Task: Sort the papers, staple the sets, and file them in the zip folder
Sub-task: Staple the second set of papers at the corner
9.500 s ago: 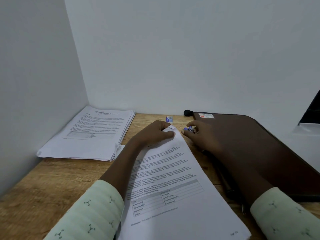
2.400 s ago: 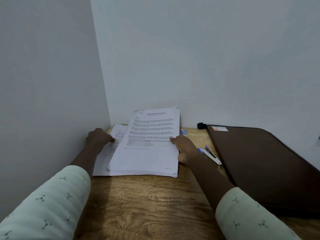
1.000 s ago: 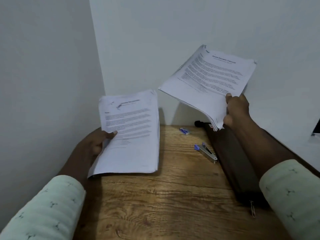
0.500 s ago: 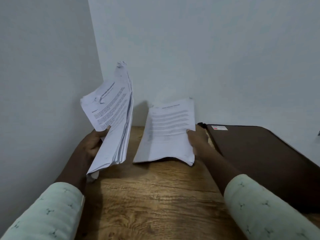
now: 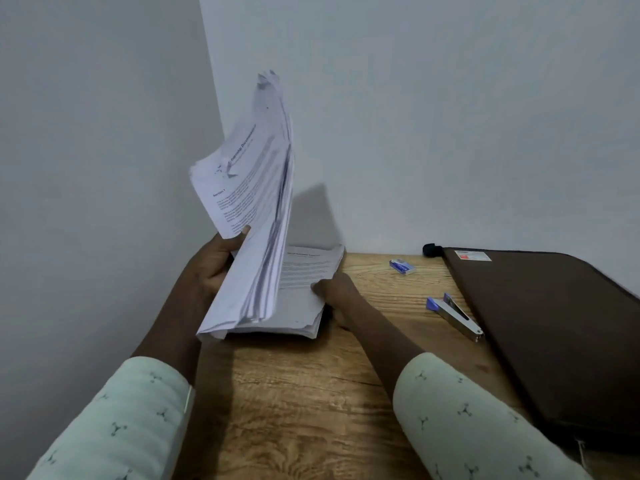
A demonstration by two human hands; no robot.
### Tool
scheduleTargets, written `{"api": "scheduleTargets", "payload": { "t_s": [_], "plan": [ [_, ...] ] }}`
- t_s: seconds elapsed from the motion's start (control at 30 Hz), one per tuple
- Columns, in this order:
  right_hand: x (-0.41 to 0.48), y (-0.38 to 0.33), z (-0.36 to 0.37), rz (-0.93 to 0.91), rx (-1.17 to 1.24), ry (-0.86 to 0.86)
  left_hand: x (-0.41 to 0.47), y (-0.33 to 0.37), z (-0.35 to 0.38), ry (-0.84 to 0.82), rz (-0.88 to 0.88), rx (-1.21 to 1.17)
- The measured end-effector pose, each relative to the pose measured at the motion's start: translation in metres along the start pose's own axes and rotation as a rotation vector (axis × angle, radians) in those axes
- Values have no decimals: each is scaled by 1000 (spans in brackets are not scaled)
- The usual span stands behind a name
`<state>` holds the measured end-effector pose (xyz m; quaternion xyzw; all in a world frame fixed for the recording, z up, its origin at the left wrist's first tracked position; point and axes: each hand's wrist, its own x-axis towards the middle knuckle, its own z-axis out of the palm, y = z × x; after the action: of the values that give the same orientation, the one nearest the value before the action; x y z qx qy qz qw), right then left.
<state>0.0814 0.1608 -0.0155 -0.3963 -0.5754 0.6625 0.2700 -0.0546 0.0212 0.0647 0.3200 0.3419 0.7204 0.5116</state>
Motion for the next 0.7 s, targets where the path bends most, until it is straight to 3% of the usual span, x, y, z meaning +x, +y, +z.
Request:
{"api": "scheduleTargets", "payload": {
  "t_s": [0.2,0.4,0.5,0.57,0.7],
  "plan": [
    [-1,-7,15,-36,-144,12,12,-12,-12,67,6,80],
    [-20,-18,13,-55,-140,-184,18,-16,-16,41,4,113],
    [-31,-33,-13,-79,-133,-201,22,-17,-18,33,9,192],
    [-36,-50,-39,-99,4,-123,24,-20,-15,42,19,270],
    [-56,-83,-101,-117,292,-161,34,-31,18,91,138,432]
  ]
}}
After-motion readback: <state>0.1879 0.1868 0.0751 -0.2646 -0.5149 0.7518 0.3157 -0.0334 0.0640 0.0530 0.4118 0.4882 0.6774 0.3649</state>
